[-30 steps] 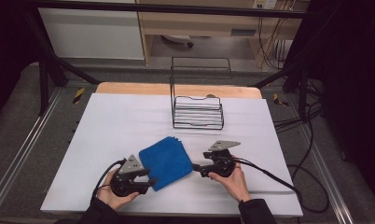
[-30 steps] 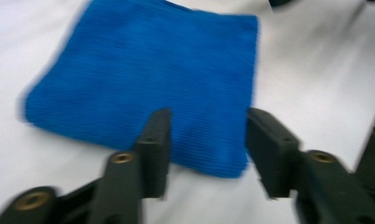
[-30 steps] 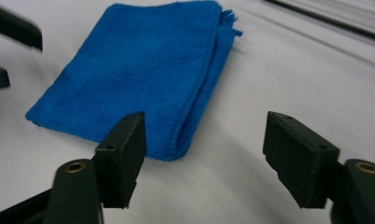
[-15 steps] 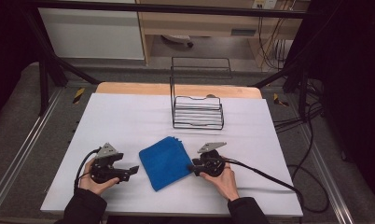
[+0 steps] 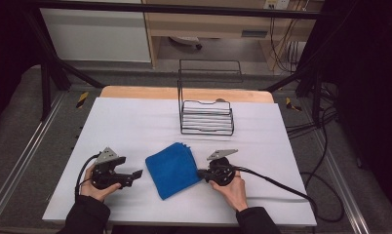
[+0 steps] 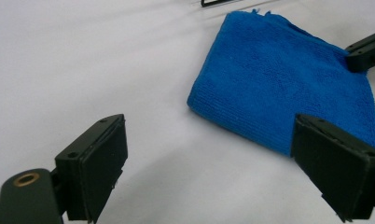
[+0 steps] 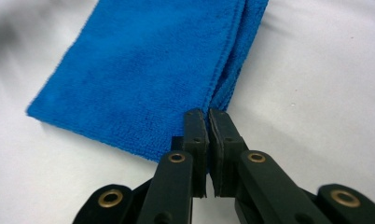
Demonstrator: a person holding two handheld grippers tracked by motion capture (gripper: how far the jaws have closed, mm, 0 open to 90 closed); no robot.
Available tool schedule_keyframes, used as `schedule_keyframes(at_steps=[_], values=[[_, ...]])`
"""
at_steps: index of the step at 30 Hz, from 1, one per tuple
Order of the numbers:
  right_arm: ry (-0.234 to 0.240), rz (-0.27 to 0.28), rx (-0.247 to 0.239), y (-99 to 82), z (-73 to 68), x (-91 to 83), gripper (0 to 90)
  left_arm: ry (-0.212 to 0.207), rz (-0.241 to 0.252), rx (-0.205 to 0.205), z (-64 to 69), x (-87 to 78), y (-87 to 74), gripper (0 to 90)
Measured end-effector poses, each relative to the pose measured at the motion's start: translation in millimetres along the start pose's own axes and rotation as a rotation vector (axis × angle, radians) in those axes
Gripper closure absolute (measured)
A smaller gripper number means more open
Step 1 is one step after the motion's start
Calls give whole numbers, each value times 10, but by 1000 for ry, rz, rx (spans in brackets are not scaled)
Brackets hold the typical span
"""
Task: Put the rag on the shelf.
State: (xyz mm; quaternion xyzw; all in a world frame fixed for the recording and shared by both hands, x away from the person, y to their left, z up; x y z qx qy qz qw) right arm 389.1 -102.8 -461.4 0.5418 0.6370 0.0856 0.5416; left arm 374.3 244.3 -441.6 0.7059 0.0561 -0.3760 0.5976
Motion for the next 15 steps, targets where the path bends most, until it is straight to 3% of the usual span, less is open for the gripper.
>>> schedule_keyframes(at_steps=[9, 15], values=[[-13, 22, 72, -19, -212, -233, 874, -2, -11, -12, -23, 7, -13, 114], [-14, 11, 94, -88, -264, -255, 867, 1, -16, -7, -23, 20, -17, 114]])
Point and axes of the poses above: each handheld gripper's, and its own axes: x roughly forward along the jaws, y roughly out of its top, z roughly to its right, the point moved 2 cm from there along x, roughly forward along the jaws, and after that the axes turned 14 degrees about y, right-handed, at the moved point
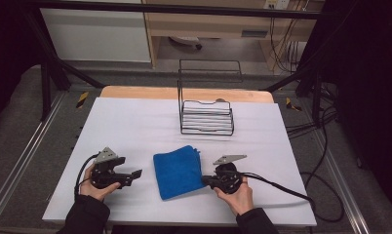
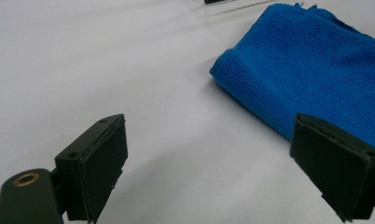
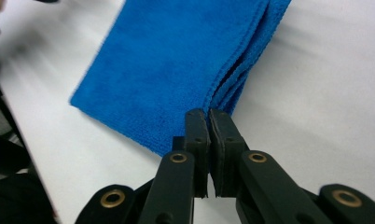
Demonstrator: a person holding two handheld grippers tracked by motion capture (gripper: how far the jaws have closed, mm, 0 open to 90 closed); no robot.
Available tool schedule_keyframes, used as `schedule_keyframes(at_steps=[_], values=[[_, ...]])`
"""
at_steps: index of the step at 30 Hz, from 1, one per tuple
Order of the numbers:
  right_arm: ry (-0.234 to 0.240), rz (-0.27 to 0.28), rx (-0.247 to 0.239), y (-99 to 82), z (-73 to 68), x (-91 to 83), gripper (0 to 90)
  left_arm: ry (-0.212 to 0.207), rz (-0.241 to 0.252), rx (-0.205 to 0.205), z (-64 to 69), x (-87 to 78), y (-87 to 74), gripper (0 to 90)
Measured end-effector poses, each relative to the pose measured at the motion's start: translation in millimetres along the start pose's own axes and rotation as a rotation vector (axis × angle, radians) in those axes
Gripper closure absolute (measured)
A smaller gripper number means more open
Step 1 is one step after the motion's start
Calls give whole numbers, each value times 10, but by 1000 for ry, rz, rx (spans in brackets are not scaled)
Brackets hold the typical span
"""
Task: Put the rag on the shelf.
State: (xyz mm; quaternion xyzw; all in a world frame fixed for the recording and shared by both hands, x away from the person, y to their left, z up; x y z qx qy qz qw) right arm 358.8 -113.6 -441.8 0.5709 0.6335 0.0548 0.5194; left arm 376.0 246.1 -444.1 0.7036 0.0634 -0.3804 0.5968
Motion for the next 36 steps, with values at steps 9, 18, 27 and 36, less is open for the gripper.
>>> schedule_keyframes(at_steps=[9, 18, 27, 36], values=[[-50, 80, -114, 241, 250, 30, 441, -1, -2, -3, 1, 9, 2, 114], [-89, 49, -105, 564, 609, 421, 418, 3, 3, -2, -11, 5, 1, 113], [-49, -8, -127, 607, 579, 640, 699, -1, 3, 2, -3, 10, 6, 113], [-71, 32, -34, 594, 524, 487, 860, -16, 4, -3, 10, 17, 4, 113]])
Point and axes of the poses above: each handheld gripper's, and its own axes: x roughly forward along the jaws, y roughly out of its top, z roughly to its right, the point moved 2 cm from there along x, roughly forward along the jaws, and after that the axes turned 14 degrees about y, right-handed, at the moved point
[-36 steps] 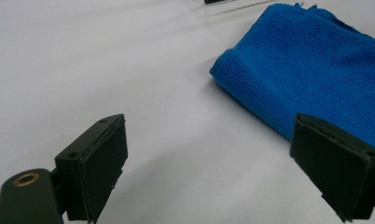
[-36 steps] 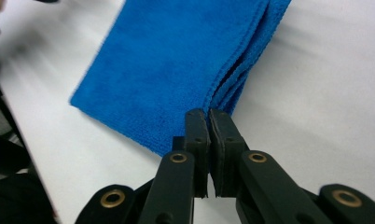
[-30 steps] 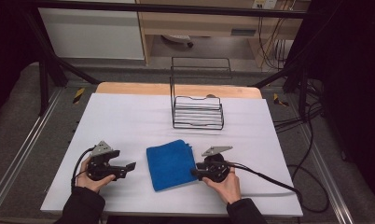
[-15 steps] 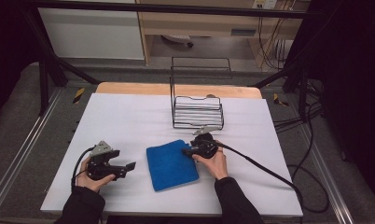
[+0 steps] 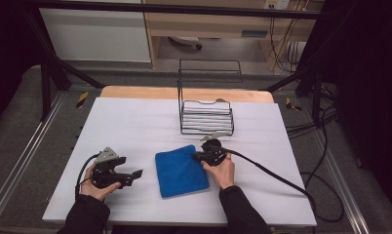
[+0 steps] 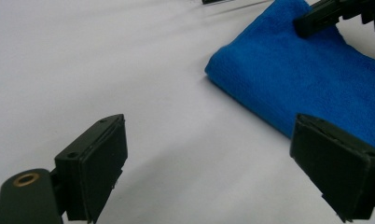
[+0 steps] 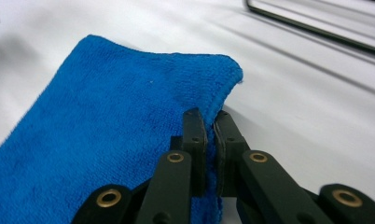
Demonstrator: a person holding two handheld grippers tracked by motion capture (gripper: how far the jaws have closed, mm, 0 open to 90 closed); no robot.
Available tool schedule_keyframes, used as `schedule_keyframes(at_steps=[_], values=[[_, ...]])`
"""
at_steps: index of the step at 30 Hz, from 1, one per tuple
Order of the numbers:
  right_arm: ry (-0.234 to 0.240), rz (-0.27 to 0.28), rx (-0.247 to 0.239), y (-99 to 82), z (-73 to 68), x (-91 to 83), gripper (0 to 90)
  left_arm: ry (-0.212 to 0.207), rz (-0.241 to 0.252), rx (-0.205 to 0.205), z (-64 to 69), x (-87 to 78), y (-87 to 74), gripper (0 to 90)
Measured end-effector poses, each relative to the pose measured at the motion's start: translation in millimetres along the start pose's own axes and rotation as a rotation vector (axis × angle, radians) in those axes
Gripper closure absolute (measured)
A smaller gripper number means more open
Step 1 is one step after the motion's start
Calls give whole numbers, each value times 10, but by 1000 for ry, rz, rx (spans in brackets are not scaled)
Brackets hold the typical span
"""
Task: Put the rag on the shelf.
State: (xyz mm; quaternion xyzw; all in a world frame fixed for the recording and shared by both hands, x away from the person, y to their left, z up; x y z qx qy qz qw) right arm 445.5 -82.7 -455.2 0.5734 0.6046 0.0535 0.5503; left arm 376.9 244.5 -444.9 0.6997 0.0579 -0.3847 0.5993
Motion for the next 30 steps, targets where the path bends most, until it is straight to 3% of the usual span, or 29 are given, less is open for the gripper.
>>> schedule_keyframes(at_steps=[4, 8, 9, 10, 13, 14, 15, 16, 20, 24, 26, 30], values=[[-31, -5, 10, -23, -15, -48, 857, -3, -2, 2, 9, 5, 3, 113], [-24, 6, 6, -55, -14, 1, 804, -27, -8, -19, 22, 22, 25, 115], [-30, 8, 2, -59, -5, 10, 745, -25, -4, -20, 23, 25, 36, 121], [-39, 32, -17, -53, 6, -11, 627, -22, -2, -18, 29, 33, 52, 123], [-20, 69, -50, -27, 26, -118, 428, -20, -5, -27, 72, 71, 126, 138], [-20, 69, -50, -27, 26, -118, 428, -19, -6, -29, 88, 87, 157, 138], [-20, 78, -70, -20, 37, -207, 317, -13, -6, -32, 106, 109, 189, 147], [-18, 88, -79, -23, 50, -248, 269, -9, -3, -28, 126, 134, 220, 151], [-2, 110, -87, -60, 73, -369, 226, 29, -19, -23, 187, 274, 347, 189], [3, 107, -94, -146, 90, -509, 183, 22, -75, -49, 252, 456, 448, 314], [4, 111, -94, -158, 93, -522, 182, 24, -91, -50, 290, 530, 474, 347], [-5, 109, -88, -188, 100, -544, 186, 19, -118, -56, 364, 654, 499, 501]])
Point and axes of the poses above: each handheld gripper's, and its own axes: x roughly forward along the jaws, y roughly out of its top, z roughly to its right, the point moved 2 cm from there along x, roughly forward along the jaws, and after that the axes turned 14 degrees about y, right-handed, at the moved point
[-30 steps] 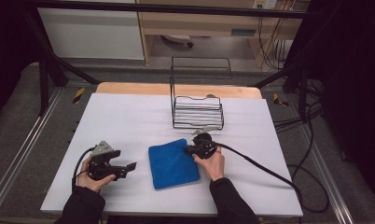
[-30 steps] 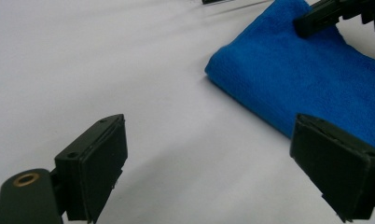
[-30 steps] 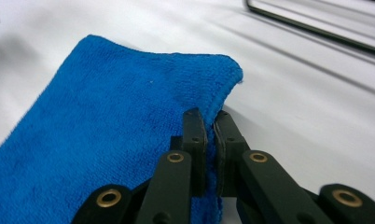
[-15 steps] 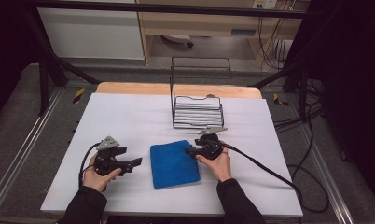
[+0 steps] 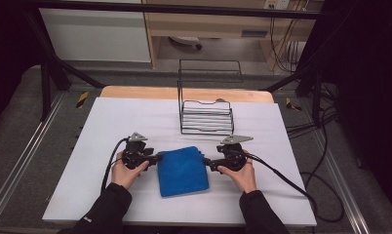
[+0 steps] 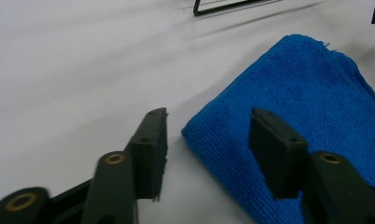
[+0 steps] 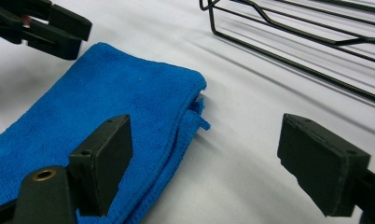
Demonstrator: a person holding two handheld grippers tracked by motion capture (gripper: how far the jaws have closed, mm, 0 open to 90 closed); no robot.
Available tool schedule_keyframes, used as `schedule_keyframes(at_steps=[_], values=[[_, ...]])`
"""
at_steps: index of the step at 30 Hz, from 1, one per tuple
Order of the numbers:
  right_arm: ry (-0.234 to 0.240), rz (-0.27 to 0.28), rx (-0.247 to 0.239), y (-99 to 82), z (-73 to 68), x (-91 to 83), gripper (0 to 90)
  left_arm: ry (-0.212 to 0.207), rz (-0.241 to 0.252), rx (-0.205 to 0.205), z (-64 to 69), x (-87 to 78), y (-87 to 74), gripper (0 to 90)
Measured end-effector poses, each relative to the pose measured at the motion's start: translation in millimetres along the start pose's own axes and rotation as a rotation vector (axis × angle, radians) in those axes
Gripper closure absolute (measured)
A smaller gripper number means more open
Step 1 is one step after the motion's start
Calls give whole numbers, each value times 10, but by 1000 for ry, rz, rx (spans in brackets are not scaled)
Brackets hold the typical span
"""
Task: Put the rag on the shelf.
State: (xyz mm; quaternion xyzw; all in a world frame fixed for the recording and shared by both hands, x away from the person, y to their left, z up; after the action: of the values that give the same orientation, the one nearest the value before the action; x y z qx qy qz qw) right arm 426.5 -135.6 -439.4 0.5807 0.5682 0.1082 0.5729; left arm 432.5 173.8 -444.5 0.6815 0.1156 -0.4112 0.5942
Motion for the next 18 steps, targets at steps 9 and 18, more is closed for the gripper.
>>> schedule_keyframes(at_steps=[9, 18], values=[[12, 19, 22, 9, 30, 73, 261, 2, -70, -17, 25, 146, -71, 640], [-9, -54, 20, 78, 95, 381, 404, -21, -73, -23, 49, 157, -90, 774]])
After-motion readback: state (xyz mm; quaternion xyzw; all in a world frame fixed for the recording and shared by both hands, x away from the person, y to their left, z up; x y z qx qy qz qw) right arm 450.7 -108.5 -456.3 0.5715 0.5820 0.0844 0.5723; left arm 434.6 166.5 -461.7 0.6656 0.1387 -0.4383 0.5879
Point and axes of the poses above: each handheld gripper's, and its own axes: x roughly forward along the jaws, y roughly out of its top, z roughly to its right, the point moved 2 cm from there along x, roughly forward along the jaws, and after that the axes turned 14 degrees about y, right-handed, at the moved point
